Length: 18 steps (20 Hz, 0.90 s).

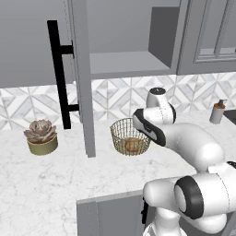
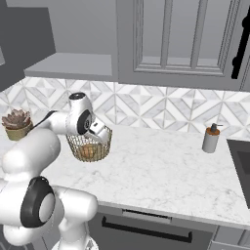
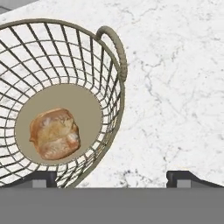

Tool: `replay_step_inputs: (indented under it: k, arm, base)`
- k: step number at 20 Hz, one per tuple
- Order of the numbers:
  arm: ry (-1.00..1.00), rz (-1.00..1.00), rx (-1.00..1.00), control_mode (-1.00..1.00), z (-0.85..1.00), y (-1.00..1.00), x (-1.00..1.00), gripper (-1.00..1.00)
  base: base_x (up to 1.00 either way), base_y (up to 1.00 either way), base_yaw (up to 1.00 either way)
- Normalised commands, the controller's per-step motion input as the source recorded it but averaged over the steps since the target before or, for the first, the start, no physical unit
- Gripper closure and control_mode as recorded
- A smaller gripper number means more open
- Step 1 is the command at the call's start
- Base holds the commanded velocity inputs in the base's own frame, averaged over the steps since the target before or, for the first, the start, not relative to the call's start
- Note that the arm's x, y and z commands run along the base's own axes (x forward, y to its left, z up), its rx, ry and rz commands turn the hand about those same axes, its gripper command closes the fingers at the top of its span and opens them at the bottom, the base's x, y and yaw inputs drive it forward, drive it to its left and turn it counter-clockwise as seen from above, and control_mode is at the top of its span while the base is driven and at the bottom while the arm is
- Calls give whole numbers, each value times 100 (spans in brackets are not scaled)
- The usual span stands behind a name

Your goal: Open the cabinet, pick up the bread from the cabinet and place it in the basket. Then move the basket to the dining counter.

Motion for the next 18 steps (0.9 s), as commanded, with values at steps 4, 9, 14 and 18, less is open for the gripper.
replay_step_inputs:
  k: [4,9,14,18]
  arm:
    - [0,-4,10,-100,-8,-31,-2,-100]
    - [0,0,7,-100,0,1,37,-100]
    - [0,0,5,-100,-9,0,34,-100]
    - [0,0,2,-100,-31,1,25,-100]
  base:
    - [0,0,0]
    - [0,0,0]
    - [0,0,0]
    - [0,0,0]
